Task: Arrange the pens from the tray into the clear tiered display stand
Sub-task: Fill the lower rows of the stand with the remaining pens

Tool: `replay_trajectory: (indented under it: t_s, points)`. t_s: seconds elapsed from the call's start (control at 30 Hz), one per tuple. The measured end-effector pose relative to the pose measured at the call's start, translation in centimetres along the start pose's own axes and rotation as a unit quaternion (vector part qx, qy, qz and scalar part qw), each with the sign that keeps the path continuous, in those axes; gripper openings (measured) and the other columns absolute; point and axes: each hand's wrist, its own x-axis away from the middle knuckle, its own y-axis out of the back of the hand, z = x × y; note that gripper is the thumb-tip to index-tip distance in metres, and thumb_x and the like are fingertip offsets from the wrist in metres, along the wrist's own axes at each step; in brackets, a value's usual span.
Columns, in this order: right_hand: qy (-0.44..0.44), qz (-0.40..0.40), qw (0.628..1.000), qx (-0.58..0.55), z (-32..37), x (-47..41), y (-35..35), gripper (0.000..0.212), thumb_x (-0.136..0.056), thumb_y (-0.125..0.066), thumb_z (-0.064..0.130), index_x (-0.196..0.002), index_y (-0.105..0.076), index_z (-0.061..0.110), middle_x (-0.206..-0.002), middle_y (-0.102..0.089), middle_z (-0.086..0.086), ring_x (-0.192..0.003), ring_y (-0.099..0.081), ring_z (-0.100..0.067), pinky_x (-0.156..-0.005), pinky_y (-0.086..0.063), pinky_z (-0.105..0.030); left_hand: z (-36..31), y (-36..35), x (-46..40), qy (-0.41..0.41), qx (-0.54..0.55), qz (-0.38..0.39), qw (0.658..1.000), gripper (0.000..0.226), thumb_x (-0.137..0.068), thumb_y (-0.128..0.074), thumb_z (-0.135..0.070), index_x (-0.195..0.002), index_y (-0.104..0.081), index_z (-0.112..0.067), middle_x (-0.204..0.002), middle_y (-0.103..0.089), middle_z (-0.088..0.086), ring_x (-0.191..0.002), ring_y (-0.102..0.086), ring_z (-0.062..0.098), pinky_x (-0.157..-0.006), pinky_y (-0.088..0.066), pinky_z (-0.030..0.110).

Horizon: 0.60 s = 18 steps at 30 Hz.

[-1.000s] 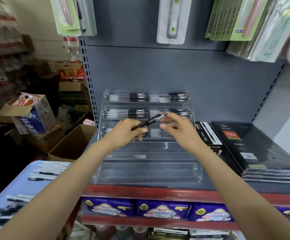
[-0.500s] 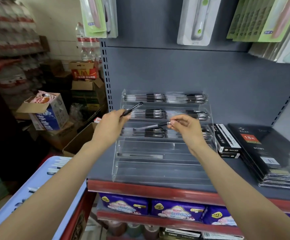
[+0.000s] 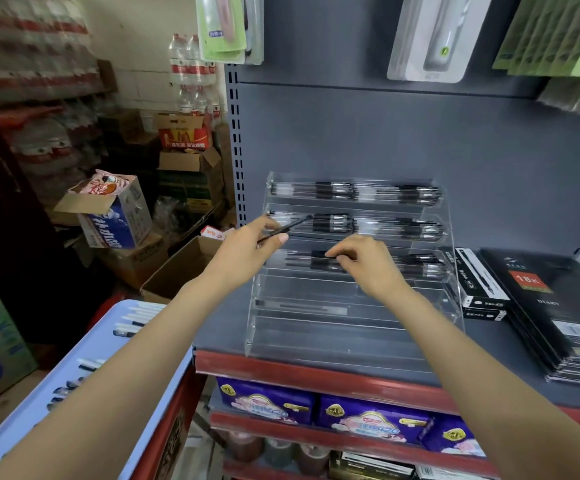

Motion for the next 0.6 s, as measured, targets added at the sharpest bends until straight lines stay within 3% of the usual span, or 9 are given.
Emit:
replay_trajectory:
  t_s: [0.1,0.2,0.3,0.4,0.5,0.6]
  points:
    - [0.014,0.017,0.999,0.029,0.0,0.1,-0.4,0.023,-0.091,-0.053,0.007,-0.106,-0.07,0.013,-0.114,-0.059,-0.004,-0.111,-0.051,-0.019,-0.089,-0.032,-0.016,0.2,-0.2,0.1,-0.007,-0.003,0.027,1.0,0.02,-0.098,-0.041,-0.028,-0.116,-0.046,-0.02,-0.093,-0.064,0.004,-0.072,-0.056,0.018,-0.061,-0.04,0.025]
    - [0.017,0.004,1.0,0.018,0.3,0.6,-0.5,0.024,-0.091,-0.056,0.011,-0.112,-0.067,0.015,-0.114,-0.06,-0.003,-0.11,-0.053,-0.017,-0.088,-0.032,-0.014,0.6,-0.3,0.3,-0.027,-0.02,0.04,0.999,0.018,-0.098,-0.043,-0.017,-0.114,-0.051,-0.017,-0.096,-0.063,0.011,-0.082,-0.059,0.027,-0.071,-0.046,0.034]
    - [-0.008,-0.054,0.99,-0.127,1.0,1.8,0.2,0.022,-0.09,-0.058,0.012,-0.11,-0.066,0.018,-0.104,-0.064,0.001,-0.095,-0.06,-0.01,-0.078,-0.04,-0.003,0.7,-0.4,0.5,-0.062,-0.043,0.057,0.996,0.021,-0.095,-0.049,-0.015,-0.114,-0.059,-0.017,-0.097,-0.059,0.002,-0.085,-0.054,0.013,-0.075,-0.038,0.021]
    - [-0.017,-0.022,0.975,-0.221,1.5,3.2,0.7,0.014,-0.09,-0.061,0.017,-0.101,-0.066,0.023,-0.087,-0.067,0.007,-0.081,-0.066,-0.007,-0.077,-0.047,-0.009,-0.2,-1.2,0.8,-0.097,-0.035,0.079,0.991,0.021,-0.094,-0.053,-0.016,-0.112,-0.063,-0.019,-0.093,-0.059,-0.003,-0.078,-0.051,0.004,-0.072,-0.036,0.016]
    - [-0.022,-0.034,0.97,-0.238,0.8,4.1,0.8,0.011,-0.088,-0.063,0.009,-0.092,-0.068,0.018,-0.081,-0.068,0.005,-0.075,-0.069,-0.012,-0.079,-0.053,-0.021,-0.8,-2.4,0.9,-0.103,-0.028,0.075,0.991,0.02,-0.091,-0.058,-0.016,-0.109,-0.065,-0.016,-0.098,-0.063,-0.001,-0.088,-0.056,0.01,-0.08,-0.04,0.016]
    - [-0.05,-0.069,0.974,-0.211,-0.6,4.9,0.9,0.013,-0.085,-0.065,0.007,-0.089,-0.069,0.019,-0.08,-0.068,0.007,-0.076,-0.068,-0.011,-0.083,-0.052,-0.023,-0.4,-2.9,1.1,-0.11,-0.049,0.063,0.991,0.018,-0.09,-0.059,-0.012,-0.106,-0.065,-0.014,-0.103,-0.063,0.002,-0.091,-0.056,0.01,-0.082,-0.042,0.018]
